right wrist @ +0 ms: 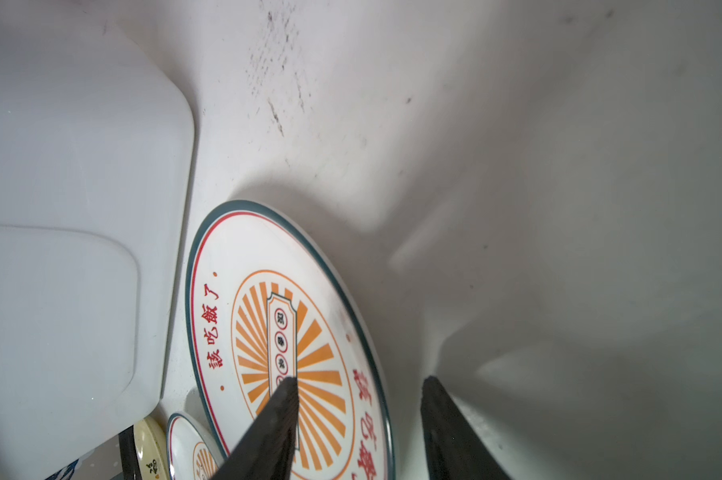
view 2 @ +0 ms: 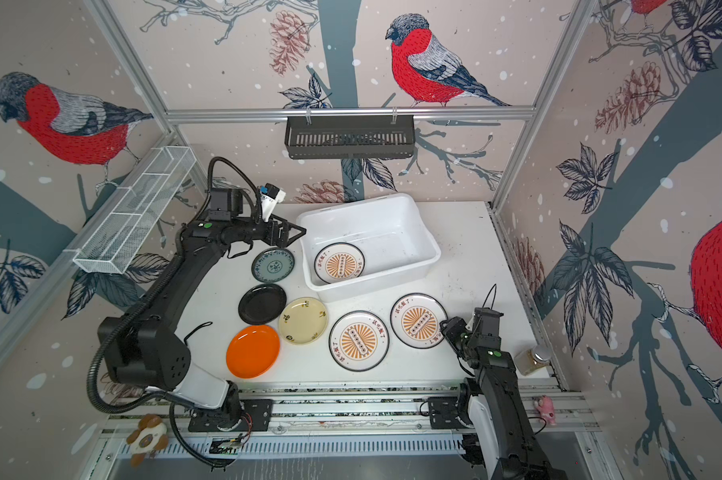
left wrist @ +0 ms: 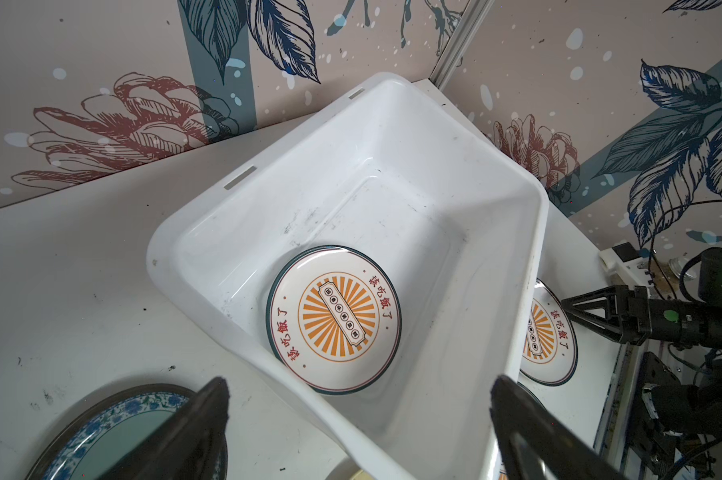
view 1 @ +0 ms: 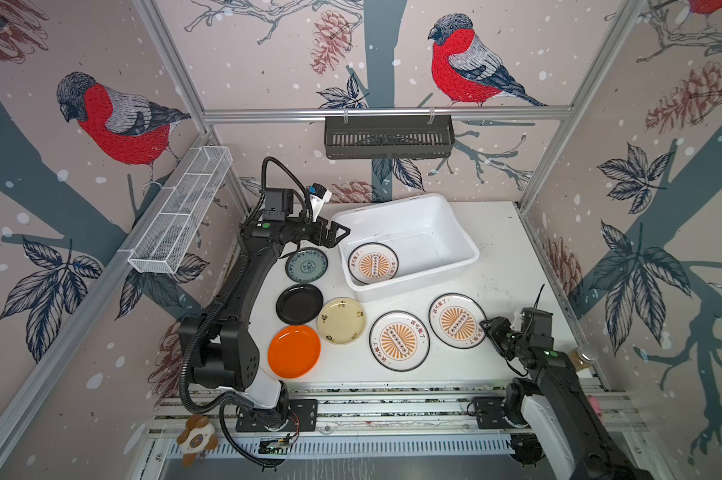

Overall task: Place the plates into the plastic bin on the countertop
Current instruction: 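Move the right gripper to the next sunburst plate and grip its rim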

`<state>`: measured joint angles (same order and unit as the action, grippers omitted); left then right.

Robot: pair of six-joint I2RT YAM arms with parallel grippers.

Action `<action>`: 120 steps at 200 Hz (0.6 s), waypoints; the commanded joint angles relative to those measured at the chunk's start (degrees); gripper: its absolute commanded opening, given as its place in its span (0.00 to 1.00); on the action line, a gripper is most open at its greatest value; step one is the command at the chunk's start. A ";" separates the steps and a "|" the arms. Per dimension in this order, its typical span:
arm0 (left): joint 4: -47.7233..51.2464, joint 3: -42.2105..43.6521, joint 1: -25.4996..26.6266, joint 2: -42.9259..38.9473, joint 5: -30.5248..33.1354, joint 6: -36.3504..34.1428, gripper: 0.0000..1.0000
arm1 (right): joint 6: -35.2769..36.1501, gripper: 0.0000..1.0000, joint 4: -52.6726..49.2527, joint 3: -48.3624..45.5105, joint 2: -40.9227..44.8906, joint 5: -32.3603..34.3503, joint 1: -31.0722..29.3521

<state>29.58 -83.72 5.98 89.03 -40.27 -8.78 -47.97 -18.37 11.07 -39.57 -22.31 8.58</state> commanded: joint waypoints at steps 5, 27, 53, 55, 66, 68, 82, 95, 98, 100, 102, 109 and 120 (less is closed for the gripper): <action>-1.01 0.48 0.11 0.00 -1.04 -0.64 0.97 | 1.25 0.47 3.46 -0.59 -1.41 -1.24 0.12; -1.02 0.82 0.11 -0.07 -0.95 -0.80 0.97 | 1.21 0.44 4.96 -1.12 -2.38 -1.68 0.25; -1.27 1.42 0.09 -0.18 -1.03 -0.84 0.97 | 1.21 0.39 6.92 -2.04 -3.44 -2.45 0.33; -1.35 1.38 0.09 -0.18 -1.04 -0.84 0.97 | 1.21 0.39 7.01 -2.09 -3.50 -2.54 0.37; -1.46 1.75 0.09 -0.26 -1.20 -0.82 0.97 | 1.28 0.37 7.44 -2.40 -3.76 -2.63 0.39; -1.52 1.82 0.09 -0.31 -1.14 -0.81 0.97 | 1.29 0.36 7.51 -2.44 -3.76 -2.65 0.39; -1.72 2.14 0.13 -0.31 -1.30 -0.81 0.97 | 1.47 0.33 7.72 -2.73 -3.80 -2.62 0.56; -1.70 2.32 0.10 -0.26 -1.30 -0.80 0.97 | 1.73 0.31 7.82 -2.98 -3.77 -2.66 0.80; -1.67 2.27 0.10 -0.26 -1.30 -0.80 0.97 | 1.80 0.30 7.82 -2.98 -3.76 -2.69 0.82; -1.71 2.32 0.16 -0.26 -1.34 -0.83 0.97 | 1.82 0.30 7.82 -2.98 -3.76 -2.71 0.89; -1.72 2.33 0.15 -0.31 -1.31 -0.85 0.97 | 1.82 0.30 7.82 -3.01 -3.82 -2.73 0.91; -1.81 2.34 0.14 -0.35 -1.34 -0.81 0.97 | 1.99 0.29 7.89 -3.15 -3.76 -2.72 1.07; -1.89 2.41 0.13 -0.35 -1.47 -0.82 0.97 | 2.08 0.28 8.08 -3.25 -3.80 -3.05 1.17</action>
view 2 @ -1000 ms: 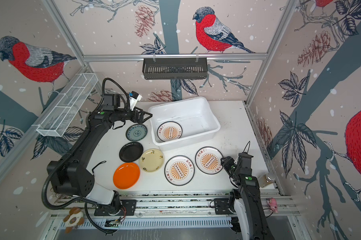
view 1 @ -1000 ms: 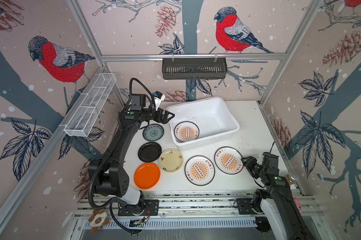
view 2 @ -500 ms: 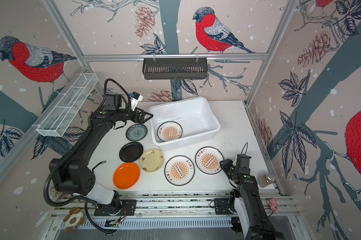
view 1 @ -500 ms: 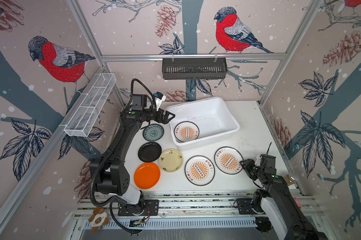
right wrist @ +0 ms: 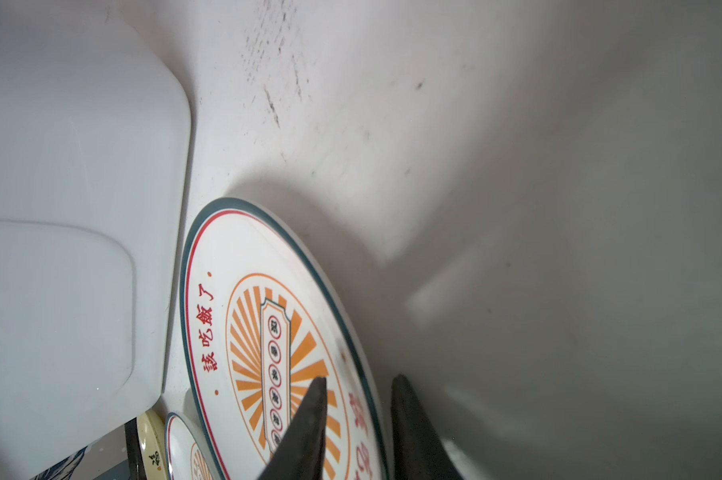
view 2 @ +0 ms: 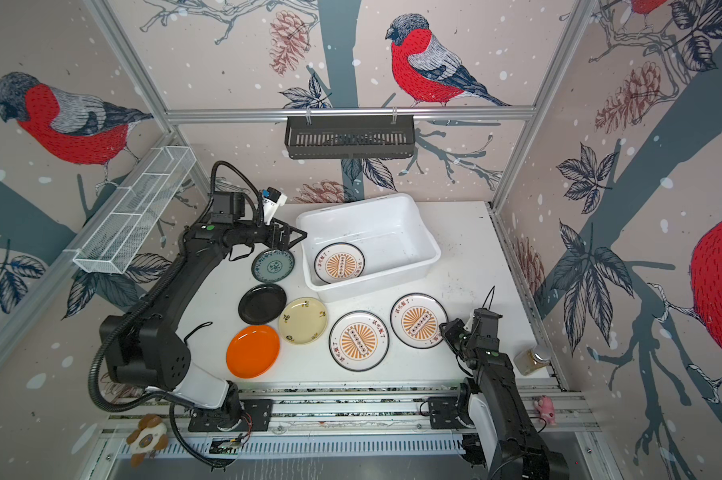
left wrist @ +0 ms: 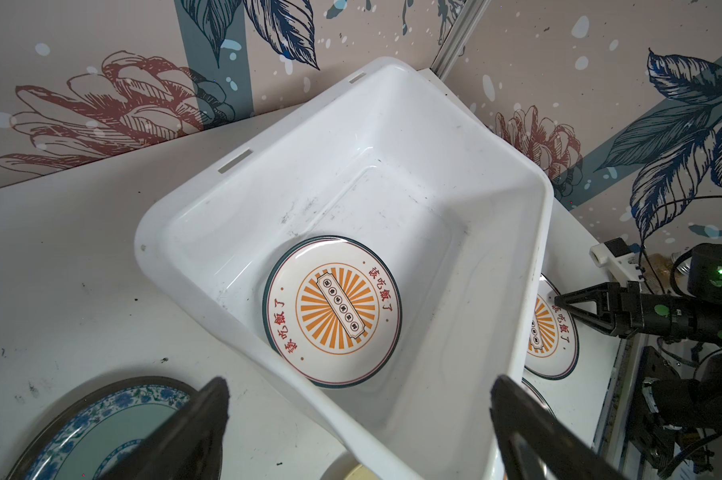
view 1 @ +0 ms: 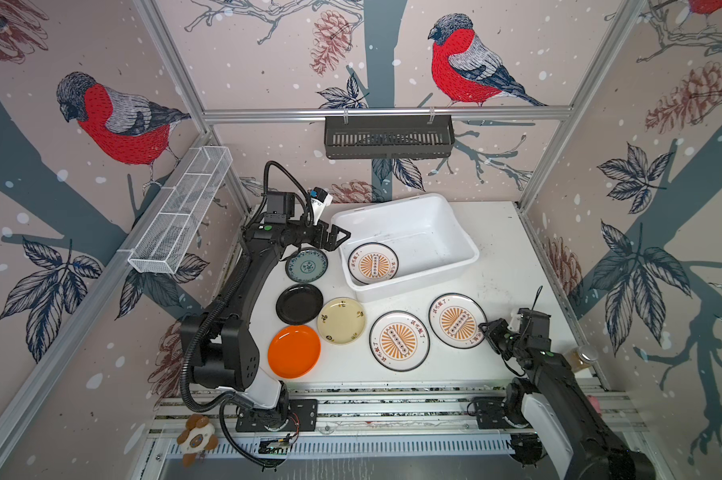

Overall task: Place the plates into the plastic bin on the countertop
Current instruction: 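Move the right gripper to the next sunburst plate and grip its rim, then lift the gripped sunburst plate upright with the right gripper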

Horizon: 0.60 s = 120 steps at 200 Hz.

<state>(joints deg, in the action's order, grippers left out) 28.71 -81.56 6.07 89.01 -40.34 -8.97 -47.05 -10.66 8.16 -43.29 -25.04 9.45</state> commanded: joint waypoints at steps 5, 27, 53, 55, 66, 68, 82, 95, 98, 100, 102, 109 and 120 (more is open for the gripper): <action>-1.02 0.24 0.07 -0.33 -1.48 -0.61 0.97 | 1.09 0.28 0.46 -0.34 -0.15 -0.32 0.39; -1.15 0.33 0.09 -0.30 -2.02 -0.59 0.97 | 1.34 0.26 0.48 -0.34 -0.14 -0.76 0.70; -1.20 0.46 0.09 -0.48 -2.47 -0.43 0.97 | 1.34 0.21 1.08 -0.77 -0.05 -1.50 0.92; -1.20 0.44 0.09 -0.50 -2.47 -0.43 0.97 | 1.34 0.21 1.10 -0.71 -0.05 -1.53 0.92; -1.22 0.60 0.09 -0.59 -2.47 -0.50 0.97 | 1.41 0.20 1.23 -0.86 0.01 -1.76 1.07; -1.23 0.56 0.09 -0.59 -2.53 -0.45 0.97 | 1.43 0.20 1.22 -0.80 0.02 -1.77 1.09; -1.24 0.54 0.09 -0.68 -2.55 -0.37 0.97 | 1.51 0.17 1.11 -0.77 0.05 -2.11 1.26; -1.28 0.49 0.09 -0.77 -2.66 -0.26 0.97 | 1.61 0.17 1.07 -0.76 0.19 -2.17 1.40; -1.29 0.45 0.09 -0.79 -2.64 -0.26 0.97 | 1.61 0.17 0.99 -0.78 0.27 -2.32 1.53; -1.29 0.44 0.09 -0.78 -2.64 -0.21 0.97 | 1.61 0.17 0.97 -0.78 0.37 -2.33 1.60; -1.24 0.50 0.09 -0.77 -2.64 -0.18 0.97 | 1.61 0.16 0.96 -0.74 0.37 -2.35 1.62; -1.38 0.41 0.09 -0.77 -2.72 -0.09 0.97 | 1.68 0.14 0.99 -0.77 0.48 -2.46 1.60; -1.30 0.38 0.09 -0.86 -2.81 0.01 0.97 | 1.70 0.14 0.89 -0.75 0.68 -2.65 1.78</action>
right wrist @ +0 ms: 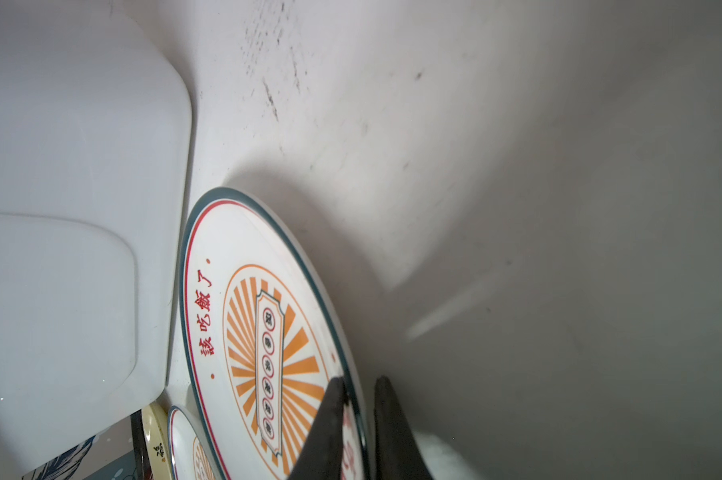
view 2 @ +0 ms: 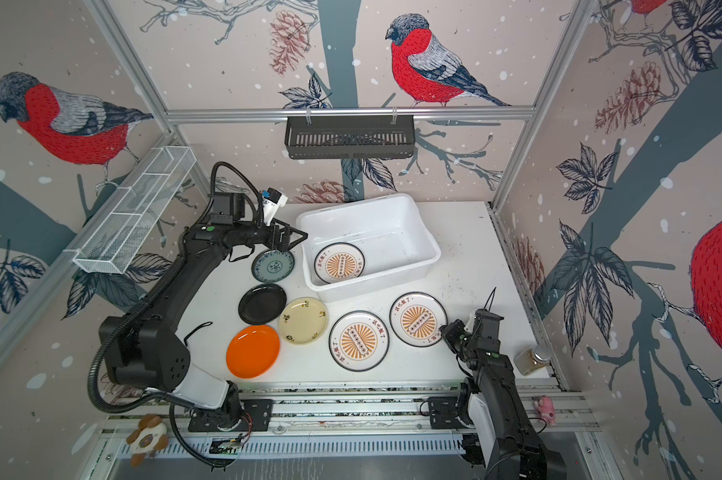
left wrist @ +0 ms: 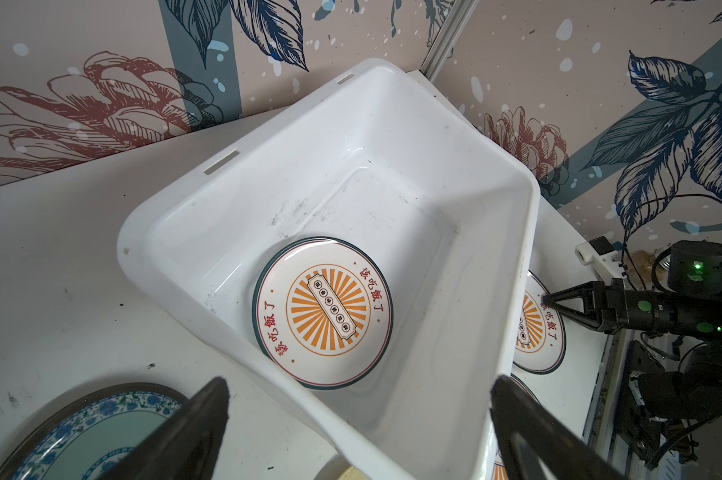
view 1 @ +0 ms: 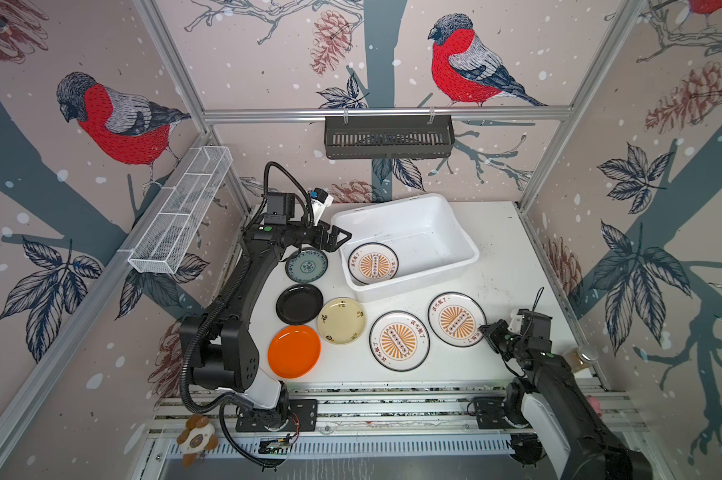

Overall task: Place the plates into the plastic bin on the countertop
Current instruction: 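Lift the gripped sunburst plate upright with the right gripper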

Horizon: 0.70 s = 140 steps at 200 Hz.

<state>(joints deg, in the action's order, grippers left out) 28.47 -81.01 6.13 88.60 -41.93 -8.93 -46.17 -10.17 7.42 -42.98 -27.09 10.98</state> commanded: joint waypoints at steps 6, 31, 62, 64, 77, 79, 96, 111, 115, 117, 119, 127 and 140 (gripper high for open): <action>-1.00 -0.13 -0.03 -0.52 -1.28 -0.04 0.97 | 0.89 0.14 0.25 -0.02 0.57 -0.66 0.37; -1.05 -0.21 0.02 -0.86 -1.22 -0.04 0.97 | 1.13 0.11 -0.51 0.17 1.77 -1.35 0.78; -0.96 -0.31 0.11 -1.30 -1.28 0.14 0.97 | 1.74 0.09 -2.12 0.47 3.76 -2.13 1.41; -0.96 -0.34 0.11 -1.38 -1.24 0.09 0.97 | 1.73 0.09 -2.35 0.55 3.89 -2.12 1.48; -0.91 -0.35 0.11 -1.63 -1.23 0.15 0.97 | 2.29 0.06 -3.24 1.01 4.71 -2.48 1.67; -0.95 -0.37 0.11 -1.64 -1.22 0.14 0.97 | 2.37 0.05 -3.37 1.12 4.85 -2.52 1.65; -0.91 -0.46 0.20 -1.82 -1.31 0.31 0.97 | 2.58 0.05 -3.88 1.62 5.66 -3.23 1.80; -0.79 -0.74 0.28 -1.85 -1.14 0.32 0.97 | 2.58 0.04 -3.81 2.06 6.09 -4.13 1.93; -0.70 -0.78 0.27 -1.85 -1.09 0.32 0.97 | 2.58 0.04 -3.80 2.24 6.17 -4.34 1.94; -0.65 -0.87 0.28 -1.89 -1.06 0.32 0.97 | 2.56 0.04 -3.80 2.36 6.27 -4.45 1.91; -0.57 -0.94 0.28 -1.93 -1.05 0.32 0.97 | 2.57 0.04 -3.84 2.41 6.25 -4.46 1.89; -0.34 -1.25 0.29 -1.87 -0.97 0.12 0.97 | 2.58 0.03 -4.02 2.89 6.50 -4.80 1.93; -0.02 -1.73 0.29 -1.85 -0.70 0.05 0.97 | 2.58 0.03 -4.13 3.75 7.00 -5.56 1.93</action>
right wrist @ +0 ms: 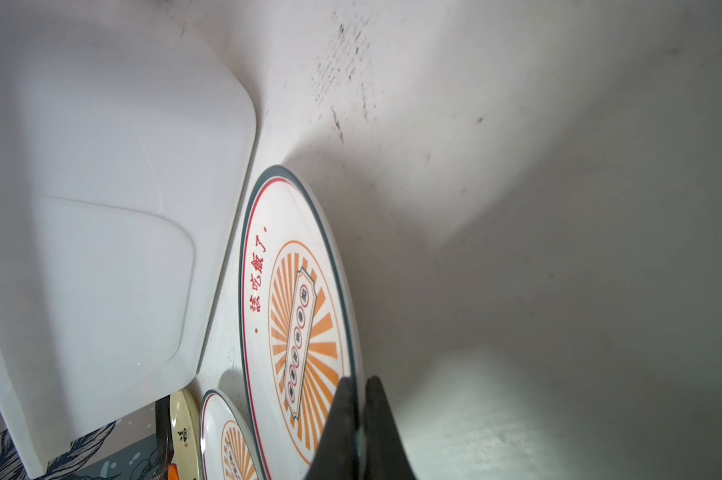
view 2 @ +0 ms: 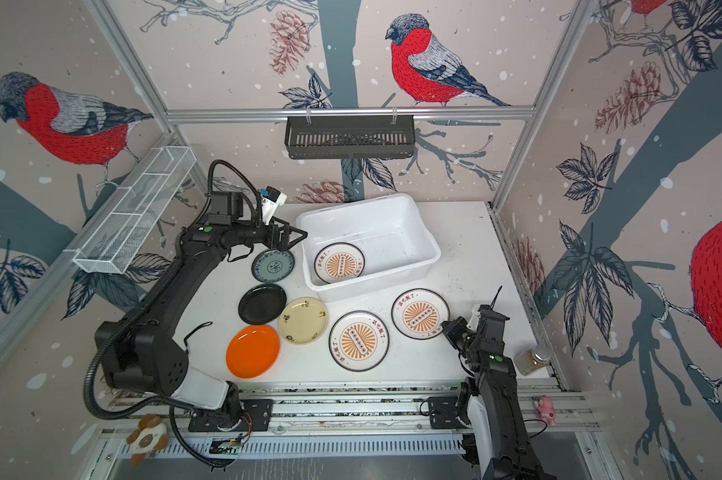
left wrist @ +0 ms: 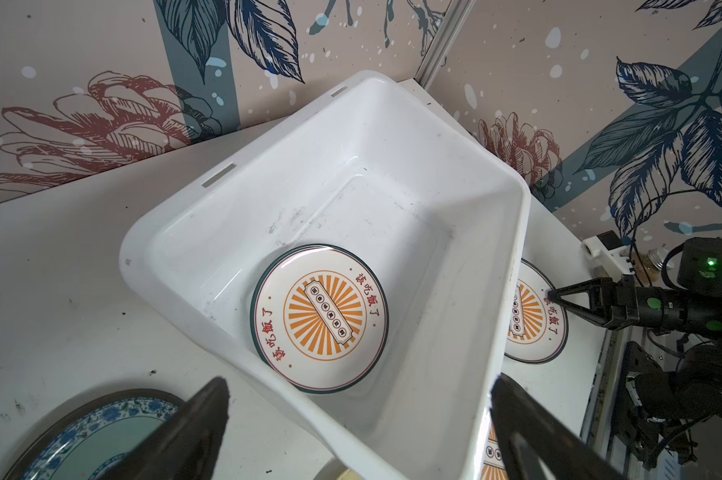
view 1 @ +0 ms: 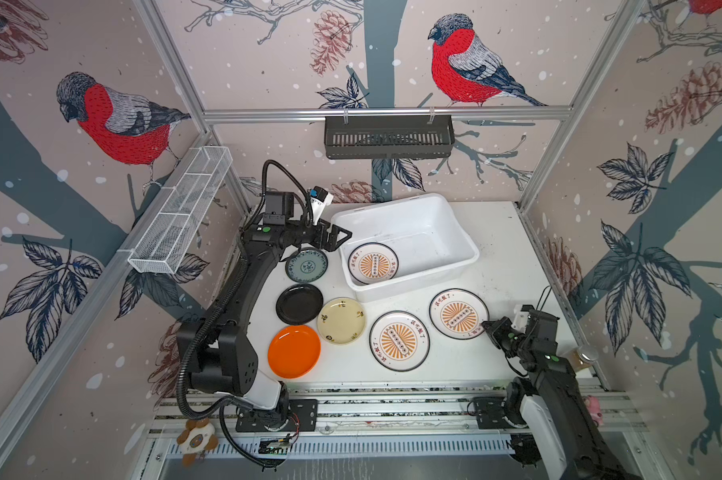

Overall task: Place the plates into the plastic bin on the countertop
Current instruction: 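Lift the gripped sunburst plate upright with the right gripper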

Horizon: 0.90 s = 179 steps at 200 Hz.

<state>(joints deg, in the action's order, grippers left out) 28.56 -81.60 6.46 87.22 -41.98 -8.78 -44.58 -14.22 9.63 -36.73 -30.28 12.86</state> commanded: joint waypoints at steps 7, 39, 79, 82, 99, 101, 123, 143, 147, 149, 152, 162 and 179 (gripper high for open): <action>0.05 -1.36 -0.04 -0.45 -0.56 -0.19 0.97 | 0.92 0.02 -0.42 2.15 1.07 -2.57 0.04; 0.53 -2.15 -0.04 -0.21 -0.28 -0.44 0.97 | 2.40 0.02 -3.87 5.83 1.98 -2.48 0.06; 0.80 -2.66 0.01 0.06 -0.30 -0.63 0.97 | 4.89 0.02 -8.72 8.12 1.93 -2.06 0.05; 0.80 -2.74 -0.04 0.07 -0.30 -0.64 0.97 | 4.98 0.02 -8.92 8.17 2.01 -2.14 0.06; 0.72 -2.84 -0.04 0.06 -0.39 -0.63 0.97 | 5.45 0.02 -10.05 8.38 2.36 -2.63 0.06; 0.76 -2.79 -0.09 0.06 -0.39 -0.63 0.97 | 5.46 0.02 -10.11 8.45 2.43 -2.71 0.06; 1.02 -3.39 -0.04 0.31 -0.31 -0.82 0.97 | 6.02 0.02 -11.59 9.54 2.54 -3.61 0.06; 1.50 -4.23 -0.04 0.58 -0.20 -1.03 0.97 | 6.94 0.01 -13.80 11.37 2.61 -3.73 0.07; 1.50 -4.36 -0.04 0.58 -0.15 -1.01 0.97 | 7.04 0.01 -14.22 11.79 2.59 -3.74 0.00; 1.50 -4.38 -0.04 0.58 -0.17 -0.99 0.97 | 7.09 0.01 -14.40 11.94 2.62 -3.80 0.00; 1.50 -4.48 -0.04 0.58 -0.21 -0.98 0.97 | 7.23 0.01 -14.74 12.25 2.57 -3.98 -0.01; 1.49 -4.74 -0.04 0.67 -0.27 -0.81 0.97 | 7.78 0.01 -15.69 13.09 2.46 -4.50 -0.10; 1.42 -5.14 -0.03 0.79 -0.48 -0.59 0.97 | 9.01 0.01 -17.96 14.89 2.28 -4.47 -0.29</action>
<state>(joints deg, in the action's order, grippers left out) 29.76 -85.82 6.46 87.77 -41.85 -8.93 -37.91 -29.43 22.33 -34.33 -32.93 12.88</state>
